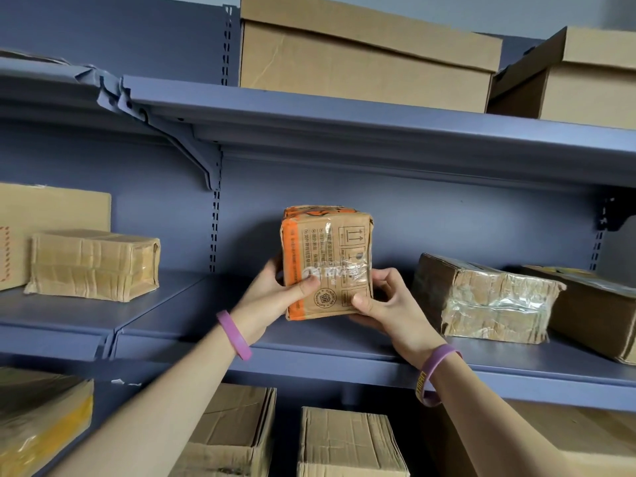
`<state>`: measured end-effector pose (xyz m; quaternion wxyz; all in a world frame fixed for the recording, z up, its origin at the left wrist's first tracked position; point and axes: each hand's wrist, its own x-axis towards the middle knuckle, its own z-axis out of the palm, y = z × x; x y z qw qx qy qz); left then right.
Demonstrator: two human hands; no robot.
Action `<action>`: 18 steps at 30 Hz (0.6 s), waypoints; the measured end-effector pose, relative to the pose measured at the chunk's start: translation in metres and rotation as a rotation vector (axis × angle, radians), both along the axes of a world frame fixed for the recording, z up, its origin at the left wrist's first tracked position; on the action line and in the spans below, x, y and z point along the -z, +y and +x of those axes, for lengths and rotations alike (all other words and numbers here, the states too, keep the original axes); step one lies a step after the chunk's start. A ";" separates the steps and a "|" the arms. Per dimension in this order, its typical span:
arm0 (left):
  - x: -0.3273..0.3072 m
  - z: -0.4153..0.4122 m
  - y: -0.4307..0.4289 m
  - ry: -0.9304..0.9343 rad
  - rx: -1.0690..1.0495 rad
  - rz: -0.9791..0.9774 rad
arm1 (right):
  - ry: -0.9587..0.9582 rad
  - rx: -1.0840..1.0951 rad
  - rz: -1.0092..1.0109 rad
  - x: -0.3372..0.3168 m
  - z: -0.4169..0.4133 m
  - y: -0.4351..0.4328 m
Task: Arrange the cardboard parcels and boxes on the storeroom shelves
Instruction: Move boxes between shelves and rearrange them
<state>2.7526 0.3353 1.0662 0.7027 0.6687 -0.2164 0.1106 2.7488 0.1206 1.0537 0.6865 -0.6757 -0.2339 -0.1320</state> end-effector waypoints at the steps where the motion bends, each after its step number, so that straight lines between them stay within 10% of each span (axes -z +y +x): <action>1: 0.000 0.000 0.002 0.009 0.003 -0.070 | 0.000 -0.013 0.010 0.001 0.001 -0.001; 18: 0.002 0.009 0.021 0.075 0.262 -0.366 | 0.131 -0.067 0.238 -0.006 0.002 -0.005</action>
